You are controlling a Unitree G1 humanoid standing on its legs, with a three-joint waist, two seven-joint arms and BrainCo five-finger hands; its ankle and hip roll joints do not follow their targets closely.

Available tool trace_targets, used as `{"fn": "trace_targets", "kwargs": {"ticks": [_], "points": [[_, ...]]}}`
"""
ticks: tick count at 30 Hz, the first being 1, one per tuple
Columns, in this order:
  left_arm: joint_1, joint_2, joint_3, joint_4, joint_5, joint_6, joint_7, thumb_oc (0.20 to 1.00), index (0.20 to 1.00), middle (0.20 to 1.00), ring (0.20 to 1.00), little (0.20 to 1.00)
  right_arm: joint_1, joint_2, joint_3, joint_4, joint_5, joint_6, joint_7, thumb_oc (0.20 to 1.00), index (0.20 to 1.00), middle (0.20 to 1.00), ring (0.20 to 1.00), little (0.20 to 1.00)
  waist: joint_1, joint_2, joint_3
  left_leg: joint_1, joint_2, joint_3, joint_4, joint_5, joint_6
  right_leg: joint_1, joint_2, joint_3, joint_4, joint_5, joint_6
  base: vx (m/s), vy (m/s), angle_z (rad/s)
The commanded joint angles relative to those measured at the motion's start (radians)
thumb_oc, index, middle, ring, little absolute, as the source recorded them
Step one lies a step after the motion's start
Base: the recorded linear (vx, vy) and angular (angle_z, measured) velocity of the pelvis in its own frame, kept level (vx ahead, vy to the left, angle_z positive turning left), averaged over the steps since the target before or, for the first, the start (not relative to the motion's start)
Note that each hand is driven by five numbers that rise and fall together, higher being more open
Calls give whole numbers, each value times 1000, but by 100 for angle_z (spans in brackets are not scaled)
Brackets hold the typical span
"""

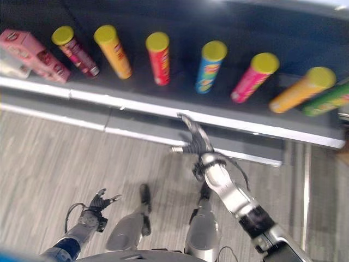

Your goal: Put the goods on the table back onto the shelves and tidy them up.

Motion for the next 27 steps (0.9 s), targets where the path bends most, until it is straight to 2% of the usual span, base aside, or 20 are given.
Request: {"fn": "trace_targets", "kwargs": {"ticks": [1, 4, 5, 7, 8, 10, 11, 12, 16, 17, 18, 19, 20, 21, 22, 23, 24, 25, 26, 27], "points": [[13, 4, -10, 86, 64, -4, -40, 1000, 1000, 1000, 1000, 1000, -64, -26, 10, 48, 89, -45, 152, 1000, 1000, 1000, 1000, 1000, 2, 36, -23, 30, -9, 54, 5, -46, 11, -37, -2, 81, 105, -12, 69, 60, 80, -74], [14, 6, 4, 120, 72, 2, -48, 1000, 1000, 1000, 1000, 1000, -31, -19, -1, 102, 101, -37, 179, 1000, 1000, 1000, 1000, 1000, -11, 24, -21, 58, -2, 91, 5, -53, 16, -53, 2, 81, 138, -4, 69, 2, 36, -101], [17, 8, 6, 144, 92, 2, -65, 1000, 1000, 1000, 1000, 1000, 2, -4, -29, 141, 99, -45, 185, 1000, 1000, 1000, 1000, 1000, -18, 18, -27, 78, 12, 129, 5, -59, 13, -55, -9, 29, 160, -5, 65, -3, 22, -67], [17, 9, 9, 158, 101, 7, -67, 1000, 1000, 1000, 1000, 1000, 25, 9, -48, 156, 101, -39, 186, 1000, 1000, 1000, 1000, 1000, -25, 23, -33, 100, 25, 141, 5, -78, 5, -42, -15, 9, 175, -31, 73, 71, -5, -104], [21, 8, 14, 163, 114, 10, -82, 1000, 1000, 1000, 1000, 1000, 60, 20, -78, 172, 90, -39, 188, 1000, 1000, 1000, 1000, 1000, -35, 24, -47, 117, 43, 176, 5, -76, 4, -35, -35, -15, 189, -38, 66, 82, -71, -125], [22, 8, 18, 164, 116, 11, -83, 1000, 1000, 1000, 1000, 1000, 72, 25, -94, 181, 86, -34, 185, 1000, 1000, 1000, 1000, 1000, -37, 25, -57, 121, 52, 192, 5, -75, 2, -27, -48, -20, 186, -30, 66, 16, -132, -102], [21, 8, 28, 164, 116, 9, -86, 1000, 1000, 1000, 1000, 1000, 85, 42, -114, 199, 75, -31, 182, 1000, 1000, 1000, 1000, 1000, -40, 27, -81, 126, 81, 228, 10, -68, -8, -2, -102, -48, 177, -2, 69, 2, -191, -69], [20, 10, 30, 163, 113, 9, -87, 1000, 1000, 1000, 1000, 1000, 90, 45, -119, 198, 68, -29, 179, 1000, 1000, 1000, 1000, 1000, -37, 26, -91, 130, 91, 245, 12, -65, -13, 12, -124, -66, 168, 12, 71, 2, -191, -48], [14, 12, 35, 154, 106, 10, -92, 1000, 1000, 1000, 1000, 1000, 100, 54, -127, 205, 48, -19, 176, 1000, 1000, 1000, 1000, 1000, -27, 20, -115, 134, 112, 283, 16, -53, -27, 48, -168, -104, 146, 54, 78, 4, -200, -56], [13, 18, 45, 139, 96, 8, -91, 1000, 1000, 1000, 1000, 1000, 111, 54, -150, 209, 42, -8, 166, 1000, 1000, 1000, 1000, 1000, -21, 12, -136, 130, 145, 315, 25, -31, -47, 74, -195, -138, 133, 85, 87, -34, -484, -85], [19, 24, 44, 116, 81, 5, -88, 1000, 1000, 1000, 1000, 1000, 126, 54, -178, 200, 34, 4, 153, 1000, 1000, 1000, 1000, 1000, -15, 2, -160, 124, 188, 350, 56, -15, -70, 116, -178, -156, 94, 71, 89, -34, -484, -108], [19, 24, 44, 116, 81, 5, -88, 1000, 1000, 1000, 1000, 1000, 126, 54, -179, 200, 34, 4, 154, 1000, 1000, 1000, 1000, 1000, -15, 2, -160, 124, 189, 350, 56, -16, -71, 117, -178, -156, 93, 71, 89, -30, -521, -125], [25, 23, 55, 104, 71, 4, -87, 1000, 1000, 1000, 1000, 1000, 150, 51, -214, 192, 18, 7, 127, 1000, 1000, 1000, 1000, 1000, -17, 0, -173, 134, 250, 393, 87, 4, -101, 134, -143, -175, 55, 4, 89, -12, -306, -112], [26, 22, 53, 104, 71, 4, -87, 1000, 1000, 1000, 1000, 1000, 152, 50, -215, 191, 17, 7, 126, 1000, 1000, 1000, 1000, 1000, -13, 4, -171, 136, 259, 395, 92, 3, -106, 137, -136, -174, 54, 2, 88, -24, -509, -98], [25, 22, 61, 101, 57, 3, -77, 1000, 1000, 1000, 1000, 1000, 147, 51, -225, 211, 14, 7, 103, 1000, 1000, 1000, 1000, 1000, -17, 9, -173, 135, 310, 413, 124, 30, -133, 137, -99, -164, 43, -28, 82, 8, -477, -70], [46, 19, 84, 83, 38, 6, -74, 1000, 1000, 1000, 1000, 1000, 183, 38, -262, 201, -17, 10, 82, 1000, 1000, 1000, 1000, 1000, -23, 21, -175, 146, 373, 425, 177, 78, -153, 151, -39, -149, 41, -96, 48, 0, -483, -72], [49, 17, 82, 81, 38, 7, -74, 1000, 1000, 1000, 1000, 1000, 188, 36, -264, 197, -18, 11, 83, 1000, 1000, 1000, 1000, 1000, -20, 29, -174, 146, 385, 423, 183, 78, -156, 153, -29, -150, 42, -100, 42, 3, -417, -111], [48, 8, 91, 80, 25, 7, -68, 1000, 1000, 1000, 1000, 1000, 203, 27, -283, 199, -22, 7, 63, 1000, 1000, 1000, 1000, 1000, -28, 33, -170, 145, 416, 431, 215, 130, -166, 162, 4, -149, 37, -124, 28, 3, -400, -131], [55, -6, 92, 79, 22, 13, -68, 1000, 1000, 1000, 1000, 1000, 224, 18, -311, 207, -30, 6, 40, 1000, 1000, 1000, 1000, 1000, -39, 46, -166, 139, 471, 448, 281, 206, -171, 197, 65, -156, 5, -161, -4, 2, -396, -104], [56, -7, 91, 79, 22, 13, -68, 1000, 1000, 1000, 1000, 1000, 227, 17, -313, 206, -30, 6, 40, 1000, 1000, 1000, 1000, 1000, -38, 52, -164, 138, 481, 445, 286, 207, -171, 203, 74, -159, -1, -160, -8, 31, -476, -46]]}}
